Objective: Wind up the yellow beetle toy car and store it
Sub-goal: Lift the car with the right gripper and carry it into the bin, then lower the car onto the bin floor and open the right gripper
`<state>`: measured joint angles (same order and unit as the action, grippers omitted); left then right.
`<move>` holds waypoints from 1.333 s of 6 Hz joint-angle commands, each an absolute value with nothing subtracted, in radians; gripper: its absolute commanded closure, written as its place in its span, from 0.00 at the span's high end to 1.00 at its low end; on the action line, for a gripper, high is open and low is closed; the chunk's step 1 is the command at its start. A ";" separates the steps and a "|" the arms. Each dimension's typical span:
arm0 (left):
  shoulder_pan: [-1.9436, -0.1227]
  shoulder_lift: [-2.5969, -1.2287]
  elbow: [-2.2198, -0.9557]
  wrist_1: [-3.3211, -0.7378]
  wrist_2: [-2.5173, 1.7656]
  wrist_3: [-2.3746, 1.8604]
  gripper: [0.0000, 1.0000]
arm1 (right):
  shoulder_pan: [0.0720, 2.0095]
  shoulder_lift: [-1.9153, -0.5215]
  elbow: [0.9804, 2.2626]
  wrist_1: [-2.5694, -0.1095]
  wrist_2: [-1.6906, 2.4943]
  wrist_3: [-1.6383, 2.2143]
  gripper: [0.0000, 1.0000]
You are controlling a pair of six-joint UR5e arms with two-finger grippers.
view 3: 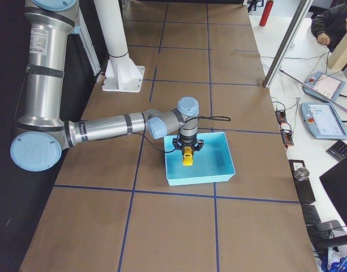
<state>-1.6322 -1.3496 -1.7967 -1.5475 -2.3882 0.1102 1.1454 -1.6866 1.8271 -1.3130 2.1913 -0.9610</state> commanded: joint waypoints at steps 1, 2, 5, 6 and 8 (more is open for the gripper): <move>-1.634 -1.350 -1.801 -1.548 -2.388 0.098 1.00 | 1.103 -1.608 1.712 -1.302 2.191 -0.962 0.02; -1.634 -1.348 -1.804 -1.548 -2.388 0.098 1.00 | 1.089 -1.602 1.698 -1.301 2.191 -0.962 0.02; -1.634 -1.347 -1.801 -1.548 -2.388 0.098 1.00 | 1.066 -1.586 1.655 -1.301 2.191 -0.962 0.04; -1.634 -1.348 -1.799 -1.548 -2.387 0.098 1.00 | 1.065 -1.551 1.622 -1.301 2.191 -0.960 0.05; -1.634 -1.348 -1.801 -1.548 -2.387 0.098 1.00 | 1.063 -1.546 1.628 -1.301 2.191 -0.953 0.37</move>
<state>-1.6337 -1.3482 -1.8006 -1.5478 -2.3870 0.0982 1.0643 -1.5497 1.6285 -1.3008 2.1905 -0.9545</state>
